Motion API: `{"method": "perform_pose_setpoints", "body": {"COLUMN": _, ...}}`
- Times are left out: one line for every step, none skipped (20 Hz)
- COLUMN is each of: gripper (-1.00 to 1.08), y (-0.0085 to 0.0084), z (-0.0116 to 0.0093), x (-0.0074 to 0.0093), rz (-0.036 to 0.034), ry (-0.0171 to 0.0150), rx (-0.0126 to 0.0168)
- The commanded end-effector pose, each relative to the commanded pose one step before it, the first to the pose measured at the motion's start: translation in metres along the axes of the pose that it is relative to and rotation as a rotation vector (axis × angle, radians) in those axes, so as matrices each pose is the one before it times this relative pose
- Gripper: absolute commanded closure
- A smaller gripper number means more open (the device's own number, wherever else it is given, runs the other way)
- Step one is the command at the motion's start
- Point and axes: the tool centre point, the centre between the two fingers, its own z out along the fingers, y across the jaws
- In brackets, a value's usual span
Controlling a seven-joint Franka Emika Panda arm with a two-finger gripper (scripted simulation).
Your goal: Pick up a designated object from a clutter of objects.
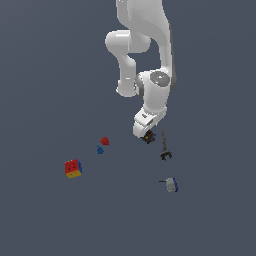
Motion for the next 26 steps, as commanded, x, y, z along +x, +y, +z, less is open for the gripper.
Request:
{"method": "perform_pose_setpoints", "body": {"gripper": -0.92, "y": -0.00466, "z": 0.00374, "x": -0.00120, "rz": -0.01972, "ry": 0.00334, "rx": 0.00149}}
{"method": "perform_pose_setpoints", "body": {"gripper": -0.92, "y": -0.00097, "z": 0.00077, "x": -0.00027, "rz": -0.00385, "ry": 0.00051, "rx": 0.00042}}
{"method": "perform_pose_setpoints", "body": {"gripper": -0.92, "y": -0.00060, "z": 0.00046, "x": -0.00015, "rz": -0.00236, "ry": 0.00031, "rx": 0.00026}}
{"method": "perform_pose_setpoints", "body": {"gripper": -0.92, "y": -0.00016, "z": 0.00016, "x": -0.00007, "rz": -0.00068, "ry": 0.00009, "rx": 0.00008}}
{"method": "perform_pose_setpoints", "body": {"gripper": -0.92, "y": 0.00087, "z": -0.00072, "x": 0.00021, "rz": 0.00441, "ry": -0.00125, "rx": -0.00001}}
{"method": "perform_pose_setpoints", "body": {"gripper": -0.92, "y": -0.00001, "z": 0.00024, "x": -0.00002, "rz": 0.00000, "ry": 0.00000, "rx": 0.00000}}
{"method": "perform_pose_setpoints", "body": {"gripper": -0.92, "y": -0.00002, "z": 0.00073, "x": -0.00006, "rz": 0.00000, "ry": 0.00000, "rx": 0.00000}}
{"method": "perform_pose_setpoints", "body": {"gripper": -0.92, "y": -0.00003, "z": 0.00122, "x": -0.00009, "rz": 0.00000, "ry": 0.00000, "rx": 0.00000}}
{"method": "perform_pose_setpoints", "body": {"gripper": -0.92, "y": -0.00003, "z": 0.00170, "x": -0.00011, "rz": 0.00000, "ry": 0.00000, "rx": 0.00000}}
{"method": "perform_pose_setpoints", "body": {"gripper": -0.92, "y": -0.00034, "z": 0.00218, "x": 0.00006, "rz": -0.00088, "ry": 0.00020, "rx": 0.00038}}
{"method": "perform_pose_setpoints", "body": {"gripper": -0.92, "y": -0.00002, "z": 0.00265, "x": -0.00014, "rz": 0.00000, "ry": 0.00000, "rx": 0.00000}}
{"method": "perform_pose_setpoints", "body": {"gripper": -0.92, "y": -0.00017, "z": 0.00310, "x": -0.00005, "rz": -0.00046, "ry": 0.00012, "rx": 0.00011}}
{"method": "perform_pose_setpoints", "body": {"gripper": -0.92, "y": 0.00001, "z": 0.00359, "x": -0.00015, "rz": 0.00000, "ry": 0.00000, "rx": 0.00000}}
{"method": "perform_pose_setpoints", "body": {"gripper": -0.92, "y": -0.00028, "z": 0.00401, "x": 0.00002, "rz": -0.00082, "ry": 0.00018, "rx": 0.00013}}
{"method": "perform_pose_setpoints", "body": {"gripper": -0.92, "y": -0.00013, "z": 0.00448, "x": -0.00007, "rz": -0.00048, "ry": 0.00008, "rx": 0.00002}}
{"method": "perform_pose_setpoints", "body": {"gripper": -0.92, "y": 0.00007, "z": 0.00481, "x": -0.00019, "rz": 0.00000, "ry": 0.00000, "rx": 0.00000}}
{"method": "perform_pose_setpoints", "body": {"gripper": -0.92, "y": -0.00029, "z": 0.00436, "x": 0.00004, "rz": -0.00097, "ry": 0.00007, "rx": -0.00009}}
{"method": "perform_pose_setpoints", "body": {"gripper": -0.92, "y": 0.00009, "z": 0.00392, "x": -0.00016, "rz": 0.00000, "ry": 0.00000, "rx": 0.00000}}
{"method": "perform_pose_setpoints", "body": {"gripper": -0.92, "y": -0.00017, "z": 0.00340, "x": 0.00004, "rz": -0.00067, "ry": -0.00002, "rx": -0.00018}}
{"method": "perform_pose_setpoints", "body": {"gripper": -0.92, "y": 0.00010, "z": 0.00295, "x": -0.00008, "rz": 0.00000, "ry": 0.00000, "rx": 0.00000}}
{"method": "perform_pose_setpoints", "body": {"gripper": -0.92, "y": -0.00008, "z": 0.00241, "x": 0.00008, "rz": -0.00044, "ry": 0.00001, "rx": -0.00021}}
{"method": "perform_pose_setpoints", "body": {"gripper": -0.92, "y": 0.00009, "z": 0.00199, "x": 0.00004, "rz": 0.00000, "ry": 0.00000, "rx": 0.00000}}
{"method": "perform_pose_setpoints", "body": {"gripper": -0.92, "y": 0.00008, "z": 0.00151, "x": 0.00010, "rz": 0.00000, "ry": 0.00000, "rx": 0.00000}}
{"method": "perform_pose_setpoints", "body": {"gripper": -0.92, "y": 0.00007, "z": 0.00104, "x": 0.00015, "rz": 0.00000, "ry": 0.00000, "rx": 0.00000}}
{"method": "perform_pose_setpoints", "body": {"gripper": -0.92, "y": 0.00005, "z": 0.00058, "x": 0.00017, "rz": 0.00000, "ry": 0.00000, "rx": 0.00000}}
{"method": "perform_pose_setpoints", "body": {"gripper": -0.92, "y": 0.00005, "z": -0.00004, "x": 0.00005, "rz": 0.00010, "ry": 0.00041, "rx": -0.00025}}
